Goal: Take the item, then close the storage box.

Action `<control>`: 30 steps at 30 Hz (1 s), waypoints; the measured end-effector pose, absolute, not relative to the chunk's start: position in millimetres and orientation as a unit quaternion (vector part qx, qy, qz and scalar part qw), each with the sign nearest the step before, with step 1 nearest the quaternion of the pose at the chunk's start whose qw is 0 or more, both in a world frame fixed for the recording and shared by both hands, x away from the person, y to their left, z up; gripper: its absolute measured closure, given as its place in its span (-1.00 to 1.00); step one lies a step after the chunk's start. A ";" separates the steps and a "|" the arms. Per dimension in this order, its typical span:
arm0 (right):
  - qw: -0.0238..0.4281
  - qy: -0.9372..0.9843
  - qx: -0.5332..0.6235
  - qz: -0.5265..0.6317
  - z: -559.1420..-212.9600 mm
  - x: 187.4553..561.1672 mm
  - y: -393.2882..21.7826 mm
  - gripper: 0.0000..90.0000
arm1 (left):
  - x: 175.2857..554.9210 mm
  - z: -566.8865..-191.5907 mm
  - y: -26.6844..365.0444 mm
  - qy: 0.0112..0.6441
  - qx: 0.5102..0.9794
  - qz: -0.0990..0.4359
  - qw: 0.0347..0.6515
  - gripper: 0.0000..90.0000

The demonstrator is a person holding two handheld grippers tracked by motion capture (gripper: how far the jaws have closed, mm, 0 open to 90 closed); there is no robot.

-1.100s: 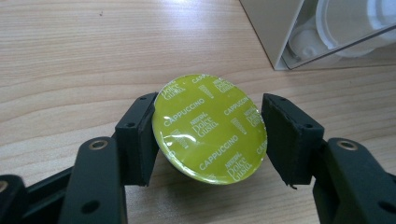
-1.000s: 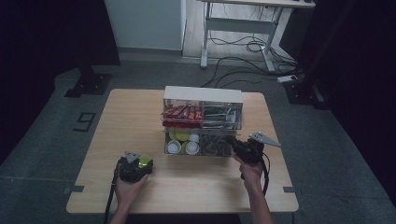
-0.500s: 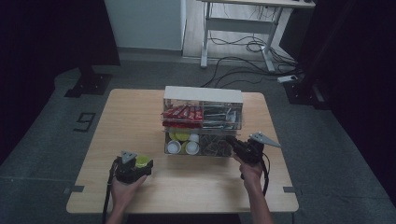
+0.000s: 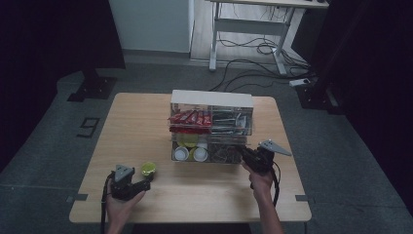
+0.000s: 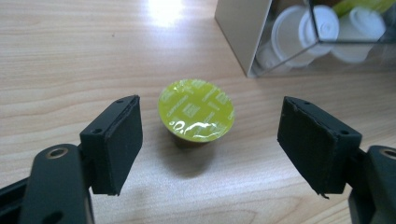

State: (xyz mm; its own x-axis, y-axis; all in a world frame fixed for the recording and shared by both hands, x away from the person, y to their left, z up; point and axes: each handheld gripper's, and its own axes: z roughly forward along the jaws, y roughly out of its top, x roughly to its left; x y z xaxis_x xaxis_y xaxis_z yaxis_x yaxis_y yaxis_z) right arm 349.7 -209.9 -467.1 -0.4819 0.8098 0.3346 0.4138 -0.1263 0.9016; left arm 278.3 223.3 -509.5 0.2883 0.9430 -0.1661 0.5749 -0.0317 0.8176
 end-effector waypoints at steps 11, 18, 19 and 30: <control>0.171 0.649 0.480 0.565 -475.9 342.4 -200.9 0.94 | 276.7 -505.9 220.1 0.547 0.679 0.217 0.439 -0.46; 0.172 0.648 0.476 0.569 -472.4 337.4 -200.4 0.94 | 275.9 -505.5 222.3 0.551 0.676 0.213 0.440 -0.45; 0.172 0.648 0.475 0.569 -471.8 336.6 -200.4 0.94 | 275.3 -505.0 223.2 0.551 0.676 0.213 0.441 -0.45; 0.163 0.657 0.472 0.565 -476.3 332.8 -196.1 0.94 | 273.2 -505.7 224.2 0.556 0.670 0.207 0.446 -0.42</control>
